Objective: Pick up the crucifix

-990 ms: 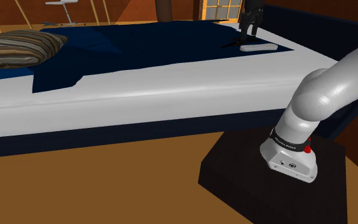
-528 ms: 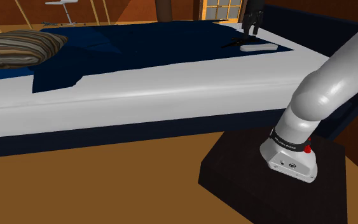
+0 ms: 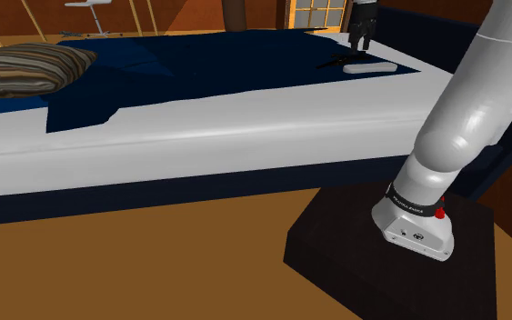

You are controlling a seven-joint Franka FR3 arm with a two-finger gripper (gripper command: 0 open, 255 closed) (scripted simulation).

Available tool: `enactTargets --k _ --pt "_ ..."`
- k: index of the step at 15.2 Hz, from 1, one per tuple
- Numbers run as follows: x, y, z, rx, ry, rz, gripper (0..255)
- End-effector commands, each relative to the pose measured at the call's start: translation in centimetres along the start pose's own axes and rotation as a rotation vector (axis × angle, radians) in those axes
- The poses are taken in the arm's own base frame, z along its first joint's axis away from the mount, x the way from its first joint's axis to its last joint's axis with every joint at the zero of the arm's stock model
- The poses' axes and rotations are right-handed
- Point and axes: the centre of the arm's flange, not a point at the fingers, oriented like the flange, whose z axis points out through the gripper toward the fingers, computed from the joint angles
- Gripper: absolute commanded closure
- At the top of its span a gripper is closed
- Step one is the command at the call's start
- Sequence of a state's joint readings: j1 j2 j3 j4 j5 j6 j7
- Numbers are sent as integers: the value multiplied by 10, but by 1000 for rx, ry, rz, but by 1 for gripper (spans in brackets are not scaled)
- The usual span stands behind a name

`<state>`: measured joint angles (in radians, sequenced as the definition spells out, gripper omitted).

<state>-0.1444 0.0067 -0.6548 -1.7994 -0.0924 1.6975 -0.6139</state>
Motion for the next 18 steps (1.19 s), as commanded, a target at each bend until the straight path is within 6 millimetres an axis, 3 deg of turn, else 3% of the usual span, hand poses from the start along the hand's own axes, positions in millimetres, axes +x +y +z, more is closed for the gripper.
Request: enactTargets --k 1,8,10,11,18 --pt "5 14 3 0 -2 -2 0" --pt "11 13 43 0 -2 -2 0" --pt "11 13 43 0 -2 -2 0" --pt "12 11 43 0 -2 -2 255" --pt "12 13 44 0 -2 -2 255"
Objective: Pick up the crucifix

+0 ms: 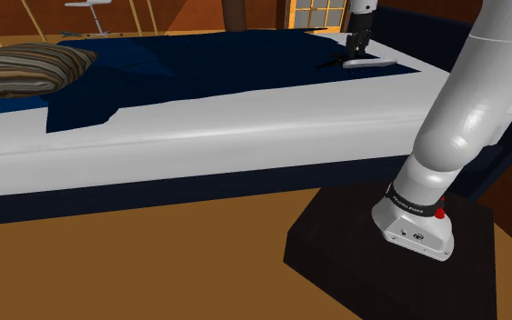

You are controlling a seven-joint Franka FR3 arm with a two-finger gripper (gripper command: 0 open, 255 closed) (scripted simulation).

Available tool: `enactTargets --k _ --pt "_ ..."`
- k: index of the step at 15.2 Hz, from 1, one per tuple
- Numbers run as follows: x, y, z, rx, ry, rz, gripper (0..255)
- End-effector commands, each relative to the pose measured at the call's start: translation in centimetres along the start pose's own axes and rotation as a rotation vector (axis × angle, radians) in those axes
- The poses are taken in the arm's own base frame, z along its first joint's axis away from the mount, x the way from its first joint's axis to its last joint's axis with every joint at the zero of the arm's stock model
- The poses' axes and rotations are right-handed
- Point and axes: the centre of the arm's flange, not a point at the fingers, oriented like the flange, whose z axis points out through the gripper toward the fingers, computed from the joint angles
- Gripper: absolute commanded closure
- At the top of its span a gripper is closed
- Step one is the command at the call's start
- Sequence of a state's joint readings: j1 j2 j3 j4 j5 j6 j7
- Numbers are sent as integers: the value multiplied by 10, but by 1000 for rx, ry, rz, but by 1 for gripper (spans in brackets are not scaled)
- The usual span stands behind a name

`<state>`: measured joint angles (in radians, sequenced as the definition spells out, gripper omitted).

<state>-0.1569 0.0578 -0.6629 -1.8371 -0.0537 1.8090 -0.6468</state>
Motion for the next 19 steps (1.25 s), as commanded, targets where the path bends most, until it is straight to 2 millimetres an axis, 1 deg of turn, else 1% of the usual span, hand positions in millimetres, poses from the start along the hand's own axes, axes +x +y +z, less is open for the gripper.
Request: enactTargets --k 1,2,17,19 --pt "-3 2 14 10 -34 7 255" --pt "-5 3 13 11 -33 7 255" --pt "-13 5 -66 11 -33 7 255" --pt "-13 5 -67 11 -33 7 255"
